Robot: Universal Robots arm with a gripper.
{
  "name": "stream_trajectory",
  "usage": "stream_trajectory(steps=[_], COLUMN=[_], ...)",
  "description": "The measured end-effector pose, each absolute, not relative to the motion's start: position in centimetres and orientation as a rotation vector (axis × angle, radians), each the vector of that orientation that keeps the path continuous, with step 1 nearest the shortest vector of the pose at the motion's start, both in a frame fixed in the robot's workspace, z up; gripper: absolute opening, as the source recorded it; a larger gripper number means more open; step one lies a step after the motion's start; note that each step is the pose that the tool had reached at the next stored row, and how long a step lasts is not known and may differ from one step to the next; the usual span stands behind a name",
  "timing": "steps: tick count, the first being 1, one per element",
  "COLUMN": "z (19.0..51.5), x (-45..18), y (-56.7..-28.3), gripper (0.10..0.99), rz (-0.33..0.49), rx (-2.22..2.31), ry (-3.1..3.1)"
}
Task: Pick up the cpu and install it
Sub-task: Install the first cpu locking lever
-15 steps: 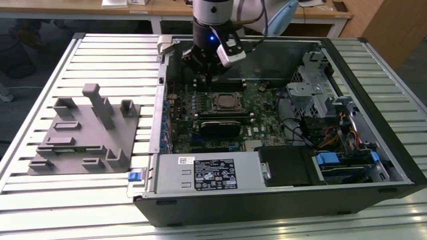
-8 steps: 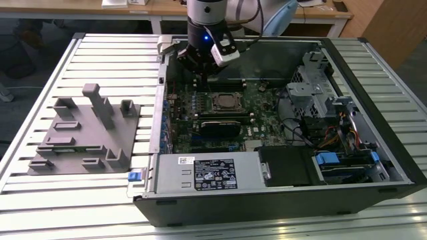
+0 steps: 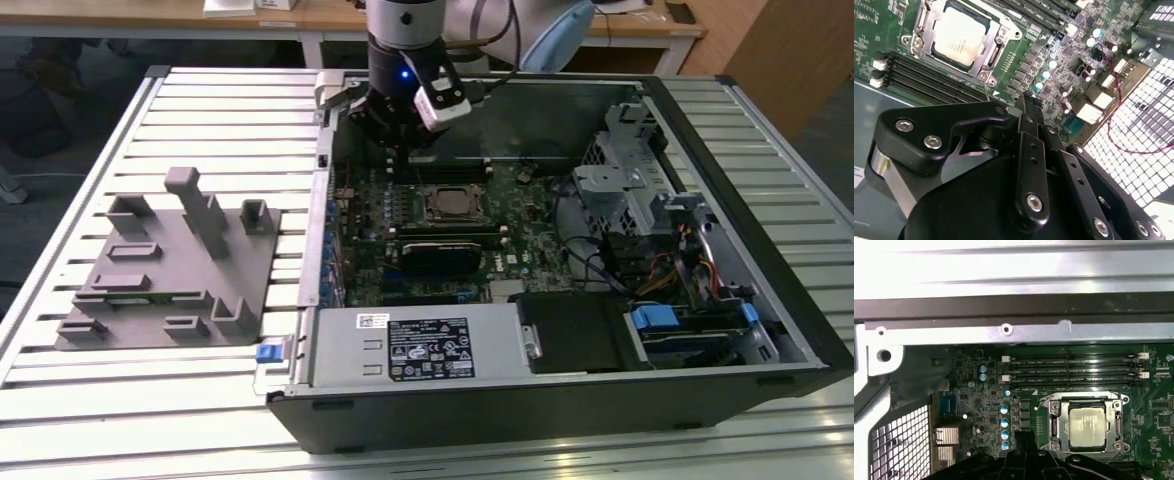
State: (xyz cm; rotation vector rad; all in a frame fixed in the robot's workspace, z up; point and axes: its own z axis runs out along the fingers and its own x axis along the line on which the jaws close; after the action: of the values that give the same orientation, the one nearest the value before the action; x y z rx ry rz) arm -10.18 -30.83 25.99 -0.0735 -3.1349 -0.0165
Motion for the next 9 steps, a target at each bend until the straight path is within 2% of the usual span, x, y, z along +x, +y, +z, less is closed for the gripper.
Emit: stream_trajectory(steps=[9], z=[25.8], x=[-10.18], y=[-29.88], gripper=[0.106], rz=[-0.017], rx=[-0.073], ry=[-3.135])
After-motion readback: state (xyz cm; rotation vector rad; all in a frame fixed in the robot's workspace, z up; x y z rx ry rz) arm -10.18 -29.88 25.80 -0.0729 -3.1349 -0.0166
